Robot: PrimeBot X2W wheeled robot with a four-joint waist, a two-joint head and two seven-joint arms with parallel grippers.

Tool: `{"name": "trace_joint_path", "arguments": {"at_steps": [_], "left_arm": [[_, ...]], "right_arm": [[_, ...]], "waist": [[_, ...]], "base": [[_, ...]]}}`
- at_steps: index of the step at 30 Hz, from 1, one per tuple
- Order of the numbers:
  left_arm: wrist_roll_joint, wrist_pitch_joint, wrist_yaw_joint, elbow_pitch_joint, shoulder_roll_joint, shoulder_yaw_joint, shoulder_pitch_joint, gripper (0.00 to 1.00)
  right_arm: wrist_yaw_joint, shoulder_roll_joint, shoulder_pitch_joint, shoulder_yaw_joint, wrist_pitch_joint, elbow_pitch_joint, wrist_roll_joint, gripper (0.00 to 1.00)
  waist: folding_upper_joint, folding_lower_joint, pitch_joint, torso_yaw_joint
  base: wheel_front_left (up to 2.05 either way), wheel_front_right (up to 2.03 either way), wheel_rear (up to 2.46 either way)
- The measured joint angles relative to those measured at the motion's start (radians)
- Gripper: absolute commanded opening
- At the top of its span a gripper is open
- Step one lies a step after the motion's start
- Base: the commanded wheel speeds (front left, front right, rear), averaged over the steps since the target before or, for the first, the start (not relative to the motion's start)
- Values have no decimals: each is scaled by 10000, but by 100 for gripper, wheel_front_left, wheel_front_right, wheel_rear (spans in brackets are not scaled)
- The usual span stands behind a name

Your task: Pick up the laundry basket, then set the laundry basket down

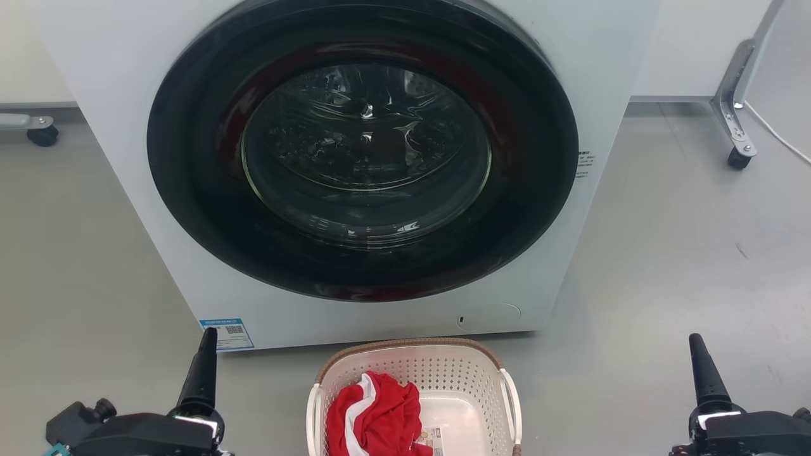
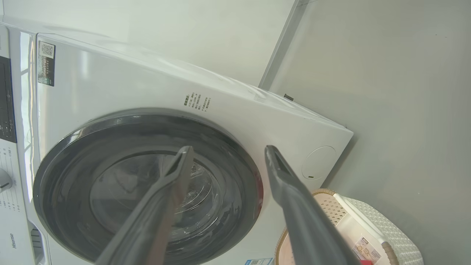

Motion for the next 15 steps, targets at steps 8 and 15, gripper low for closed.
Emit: {"name": "trace_joint_path", "arguments": {"at_steps": [8, 15], "left_arm": [[1515, -259, 376, -405, 253, -380, -30, 100], [2801, -493, 621, -721, 493, -792, -43, 100]], "right_arm": [[-339, -336, -12, 522, -282, -313, -1653, 100], [-596, -656, -16, 1003, -523, -579, -3122, 100]], "waist": [[0, 0, -32, 17], [0, 0, -40, 24]], "base": [[0, 0, 0], [0, 0, 0]]}}
